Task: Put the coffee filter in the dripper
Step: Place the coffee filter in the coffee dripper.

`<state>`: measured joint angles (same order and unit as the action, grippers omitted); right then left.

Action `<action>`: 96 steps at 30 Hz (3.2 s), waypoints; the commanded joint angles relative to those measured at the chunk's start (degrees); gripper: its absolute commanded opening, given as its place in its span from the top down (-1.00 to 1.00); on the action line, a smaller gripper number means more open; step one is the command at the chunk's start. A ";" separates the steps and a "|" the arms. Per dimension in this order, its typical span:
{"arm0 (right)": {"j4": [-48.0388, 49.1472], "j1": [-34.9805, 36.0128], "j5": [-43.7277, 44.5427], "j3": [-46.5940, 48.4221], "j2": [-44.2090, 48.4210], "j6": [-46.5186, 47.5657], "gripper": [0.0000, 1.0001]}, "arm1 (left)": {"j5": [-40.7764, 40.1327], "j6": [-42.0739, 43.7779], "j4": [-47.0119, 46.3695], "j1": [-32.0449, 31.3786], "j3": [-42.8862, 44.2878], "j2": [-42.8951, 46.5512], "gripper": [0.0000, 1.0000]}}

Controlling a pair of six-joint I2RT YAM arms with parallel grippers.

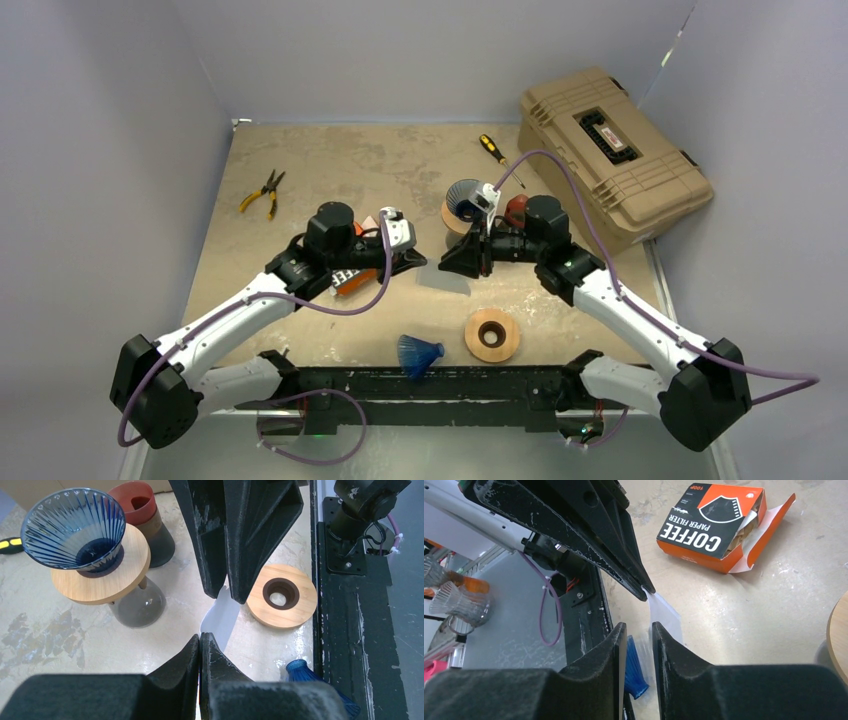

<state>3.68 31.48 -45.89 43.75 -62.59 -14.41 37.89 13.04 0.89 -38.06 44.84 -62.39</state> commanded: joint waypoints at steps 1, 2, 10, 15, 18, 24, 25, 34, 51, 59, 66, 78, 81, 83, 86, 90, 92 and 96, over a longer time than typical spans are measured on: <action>1.24 0.23 -1.12 -0.06 0.36 -0.18 0.45 | 0.26 0.59 1.30 -0.35 2.19 1.16 1.00; 1.28 0.24 -1.13 -0.14 0.43 -0.18 0.43 | 0.27 0.59 1.43 -0.35 2.19 1.28 1.00; 0.17 0.24 -1.28 -0.33 0.33 0.64 0.24 | -0.31 0.65 1.66 -0.36 2.09 2.05 1.00; -0.67 0.22 0.34 -0.12 0.23 1.04 0.18 | 0.76 0.83 1.51 -0.41 2.01 2.71 1.00; -0.70 0.24 0.39 0.19 -0.11 1.31 0.23 | 1.38 0.82 1.32 -0.37 1.82 3.34 1.00; -0.46 0.24 0.27 0.29 -0.18 1.50 0.54 | 1.40 0.59 1.40 -0.41 1.49 3.85 1.00; -0.30 0.19 0.20 0.29 -0.03 1.50 0.56 | 1.44 0.49 1.40 -0.40 1.39 3.86 1.00; 1.24 0.19 -1.56 0.20 0.54 1.35 0.44 | 1.09 0.39 1.39 -0.43 1.04 3.42 1.00; 2.89 0.23 -2.46 -0.20 -1.11 0.52 0.34 | 0.73 -3.33 -3.52 -0.49 0.30 2.90 1.00; 1.22 0.24 1.11 -0.66 -2.12 0.60 -0.14 | 1.10 -5.87 -5.79 -0.49 0.20 2.00 1.00; -0.58 0.23 2.34 -1.09 0.08 0.70 -0.34 | -1.59 -4.19 -2.60 -0.44 0.05 3.59 1.00; -1.06 0.19 2.77 -4.57 2.11 0.01 -0.49 | -7.05 -5.25 -4.14 -0.45 -1.56 7.00 1.00; 0.11 0.04 3.44 -5.52 2.76 -1.68 -0.57 | -8.94 -5.46 -4.32 -0.47 -1.99 8.02 1.00; 2.28 -0.07 3.71 -6.52 3.57 -4.72 -0.65 | -10.03 -5.39 -4.42 -0.48 -2.26 8.74 1.00; 7.20 -0.12 2.23 -8.34 4.58 -9.18 -0.73 | -10.93 -5.43 -4.91 -0.44 -2.92 9.90 1.00; 14.91 -0.13 0.03 -10.63 5.84 -15.15 -0.80 | -10.32 -4.83 -5.05 -0.44 -3.42 10.48 1.00; 19.28 -0.11 0.18 -11.69 6.96 -18.32 -0.84 | -9.71 -4.73 -5.27 -0.44 -3.69 10.66 1.00; 24.35 -0.11 2.55 -12.54 7.56 -23.82 -0.86 | -7.97 -4.15 -5.56 -0.50 -3.96 10.95 1.00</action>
<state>17.74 31.44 -44.31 31.70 -56.38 -30.59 28.12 8.56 -2.39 -38.09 41.36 -52.56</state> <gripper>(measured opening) 0.929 0.003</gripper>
